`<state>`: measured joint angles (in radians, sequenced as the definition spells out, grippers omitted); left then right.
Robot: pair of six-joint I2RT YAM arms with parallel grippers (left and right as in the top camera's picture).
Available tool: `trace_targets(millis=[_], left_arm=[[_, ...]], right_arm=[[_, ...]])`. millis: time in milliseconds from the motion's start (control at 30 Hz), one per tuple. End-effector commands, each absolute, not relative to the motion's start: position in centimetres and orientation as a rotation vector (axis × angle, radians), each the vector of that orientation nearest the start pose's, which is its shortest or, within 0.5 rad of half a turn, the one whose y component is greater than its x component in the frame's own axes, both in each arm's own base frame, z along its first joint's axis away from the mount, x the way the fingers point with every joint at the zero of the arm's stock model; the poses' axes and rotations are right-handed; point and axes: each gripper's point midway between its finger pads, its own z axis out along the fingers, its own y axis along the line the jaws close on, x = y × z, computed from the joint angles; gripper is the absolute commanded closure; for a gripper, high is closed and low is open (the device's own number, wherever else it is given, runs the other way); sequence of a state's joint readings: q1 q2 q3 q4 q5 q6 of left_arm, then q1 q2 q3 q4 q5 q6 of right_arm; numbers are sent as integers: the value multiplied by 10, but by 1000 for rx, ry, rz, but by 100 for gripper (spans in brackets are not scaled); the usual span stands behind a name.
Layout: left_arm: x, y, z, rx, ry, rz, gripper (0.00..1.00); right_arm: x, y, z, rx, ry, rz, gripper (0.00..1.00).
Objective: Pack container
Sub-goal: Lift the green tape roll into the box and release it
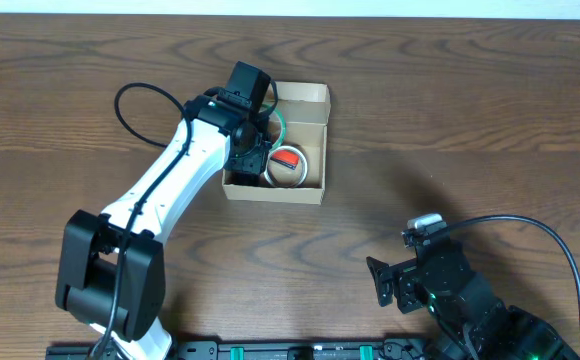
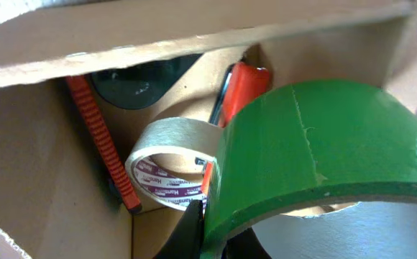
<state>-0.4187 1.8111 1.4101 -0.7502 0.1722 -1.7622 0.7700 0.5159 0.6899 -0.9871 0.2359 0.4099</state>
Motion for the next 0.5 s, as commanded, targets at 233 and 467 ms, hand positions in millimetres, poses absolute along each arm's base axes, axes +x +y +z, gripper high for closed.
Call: trace_targets(millis=[233, 467], left_arm=[[378, -204, 107, -2188, 2226, -697, 94], [365, -200, 103, -2334, 2181, -635, 95]], right_arm=[[162, 101, 171, -307, 2349, 294, 1], [162, 101, 171, -307, 2349, 294, 1]])
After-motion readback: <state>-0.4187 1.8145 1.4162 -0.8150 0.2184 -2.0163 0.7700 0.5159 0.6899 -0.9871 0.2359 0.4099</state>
